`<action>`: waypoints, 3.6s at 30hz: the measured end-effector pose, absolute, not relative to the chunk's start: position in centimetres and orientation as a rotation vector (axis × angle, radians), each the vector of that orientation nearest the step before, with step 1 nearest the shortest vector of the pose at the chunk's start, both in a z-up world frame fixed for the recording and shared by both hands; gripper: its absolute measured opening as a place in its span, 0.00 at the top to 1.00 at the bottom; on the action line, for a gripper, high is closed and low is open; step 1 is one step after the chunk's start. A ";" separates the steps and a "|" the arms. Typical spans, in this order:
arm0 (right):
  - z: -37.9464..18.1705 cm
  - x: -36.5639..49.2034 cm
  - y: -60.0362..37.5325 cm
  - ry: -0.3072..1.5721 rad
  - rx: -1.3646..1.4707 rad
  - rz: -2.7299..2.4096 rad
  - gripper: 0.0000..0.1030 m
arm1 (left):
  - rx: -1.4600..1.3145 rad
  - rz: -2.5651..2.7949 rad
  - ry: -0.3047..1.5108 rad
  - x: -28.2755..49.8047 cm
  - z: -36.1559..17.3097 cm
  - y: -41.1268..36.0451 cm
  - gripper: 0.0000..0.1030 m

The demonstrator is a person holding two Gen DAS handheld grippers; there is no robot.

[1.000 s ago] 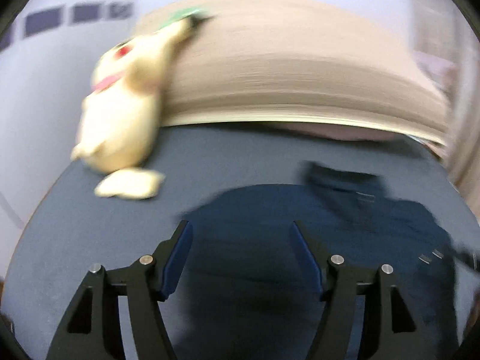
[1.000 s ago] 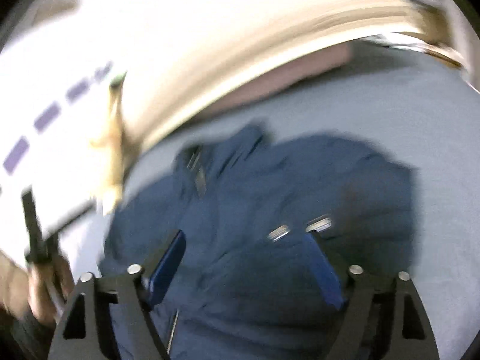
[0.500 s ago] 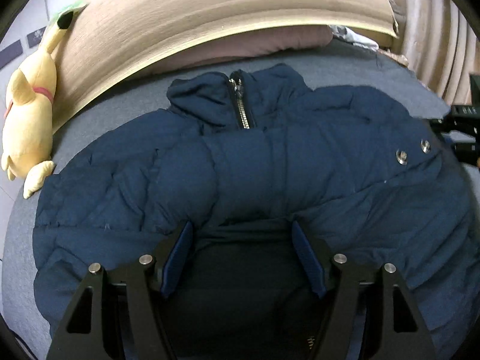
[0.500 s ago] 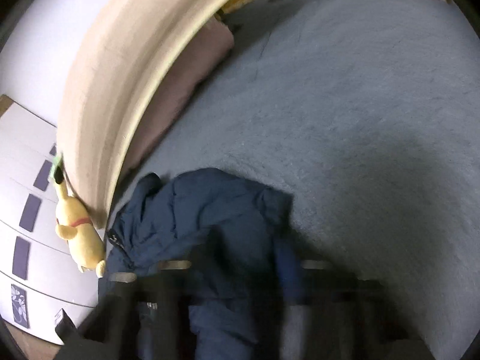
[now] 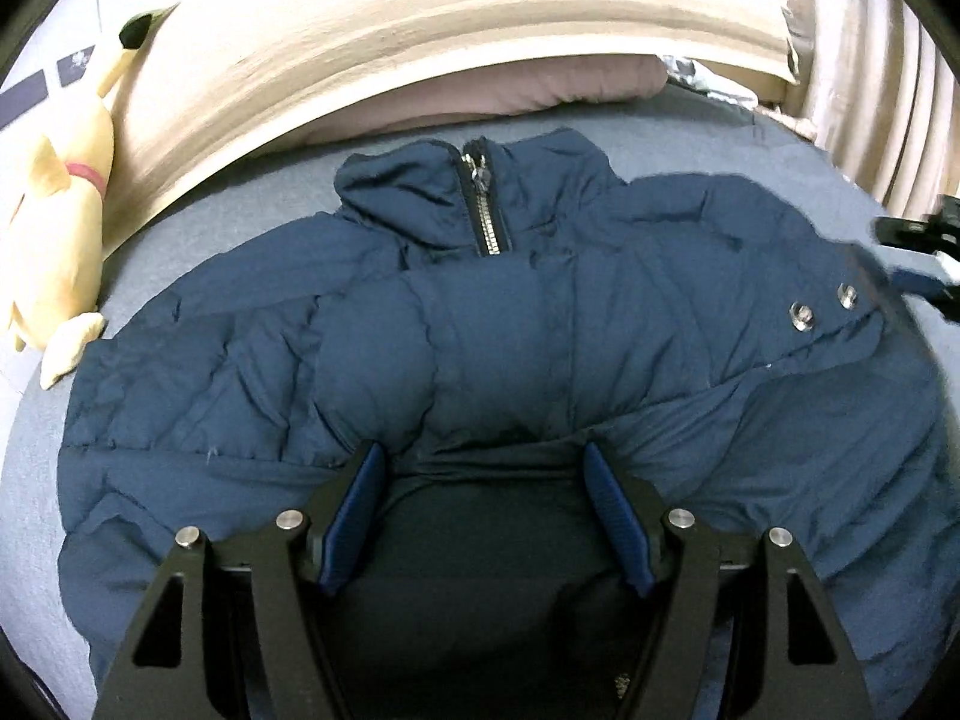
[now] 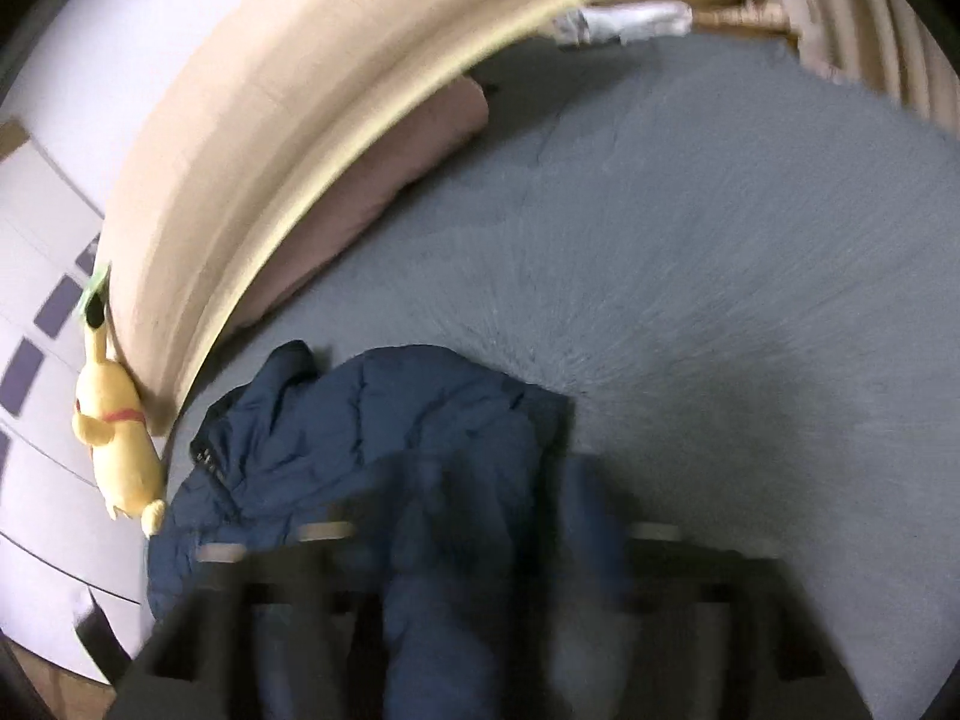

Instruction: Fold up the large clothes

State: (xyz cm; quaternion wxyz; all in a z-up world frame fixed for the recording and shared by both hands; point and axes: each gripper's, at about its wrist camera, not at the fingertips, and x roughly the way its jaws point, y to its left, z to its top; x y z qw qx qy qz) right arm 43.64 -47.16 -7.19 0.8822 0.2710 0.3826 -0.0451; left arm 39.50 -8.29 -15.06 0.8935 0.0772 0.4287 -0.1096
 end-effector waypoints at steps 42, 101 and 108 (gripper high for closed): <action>-4.0 22.3 -35.4 0.791 0.331 0.021 0.26 | -0.148 0.051 0.981 15.7 -14.8 15.8 0.31; -8.7 66.1 -15.5 1.031 -0.051 0.173 0.83 | -0.034 -0.001 0.827 39.2 -16.1 6.1 0.25; -10.1 66.3 -24.1 1.038 0.386 0.181 0.84 | -0.014 0.009 0.814 39.0 -16.3 5.7 0.24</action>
